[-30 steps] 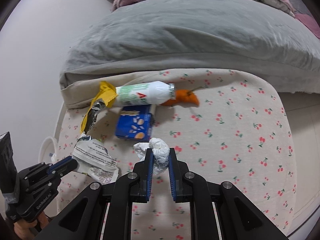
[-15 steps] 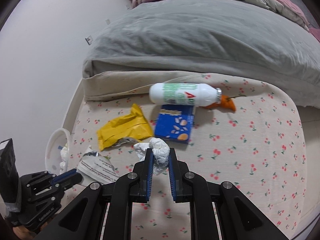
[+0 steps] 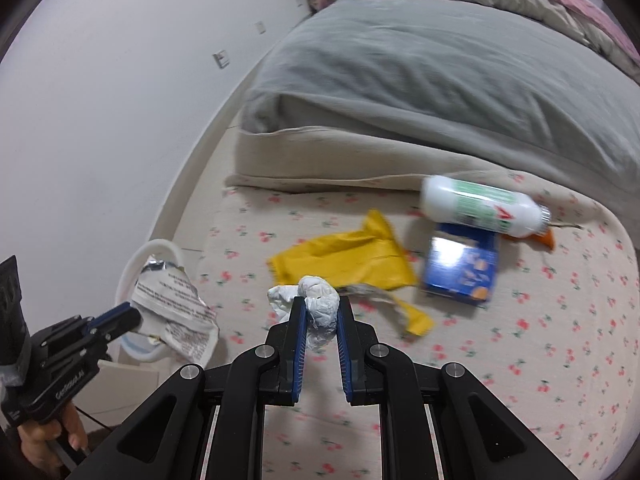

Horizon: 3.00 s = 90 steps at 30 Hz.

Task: Collect trash
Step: 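Carry the packet and tissue to the bin and open both tools, then move both tools back over the yellow wrapper and blue box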

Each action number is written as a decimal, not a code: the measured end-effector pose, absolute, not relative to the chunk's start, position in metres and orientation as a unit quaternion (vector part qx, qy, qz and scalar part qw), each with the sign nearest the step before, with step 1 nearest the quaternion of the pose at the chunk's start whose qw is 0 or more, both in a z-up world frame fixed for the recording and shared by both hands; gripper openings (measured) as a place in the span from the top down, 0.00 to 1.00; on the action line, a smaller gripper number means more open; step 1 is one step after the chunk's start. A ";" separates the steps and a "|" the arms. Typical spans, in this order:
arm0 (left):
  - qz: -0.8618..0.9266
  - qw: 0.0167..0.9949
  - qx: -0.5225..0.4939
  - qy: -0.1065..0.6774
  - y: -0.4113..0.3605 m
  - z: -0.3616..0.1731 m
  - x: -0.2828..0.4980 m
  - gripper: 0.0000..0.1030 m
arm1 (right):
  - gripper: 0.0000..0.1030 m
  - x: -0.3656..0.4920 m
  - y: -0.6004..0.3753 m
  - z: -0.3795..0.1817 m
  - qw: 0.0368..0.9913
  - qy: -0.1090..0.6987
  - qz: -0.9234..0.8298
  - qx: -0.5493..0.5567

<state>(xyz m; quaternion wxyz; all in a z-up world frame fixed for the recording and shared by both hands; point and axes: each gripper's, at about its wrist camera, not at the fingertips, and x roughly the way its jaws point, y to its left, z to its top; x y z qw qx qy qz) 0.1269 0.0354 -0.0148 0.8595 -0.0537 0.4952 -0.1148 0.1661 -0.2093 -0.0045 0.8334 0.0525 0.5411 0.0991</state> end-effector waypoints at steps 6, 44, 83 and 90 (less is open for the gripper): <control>-0.048 0.865 -0.067 0.496 0.088 -0.020 0.124 0.93 | 0.85 0.170 -0.162 -0.009 0.827 0.545 0.134 0.040; 0.094 0.829 -0.117 0.538 0.198 -0.051 0.112 0.19 | 0.65 0.188 -0.011 -0.076 0.779 0.581 0.234 0.023; 0.037 0.833 -0.074 0.547 0.113 -0.041 0.131 0.19 | 0.36 0.174 -0.134 -0.041 0.815 0.554 0.159 0.051; 0.024 0.830 -0.060 0.554 0.083 -0.044 0.143 0.06 | 0.33 0.177 -0.178 -0.038 0.821 0.553 0.123 0.066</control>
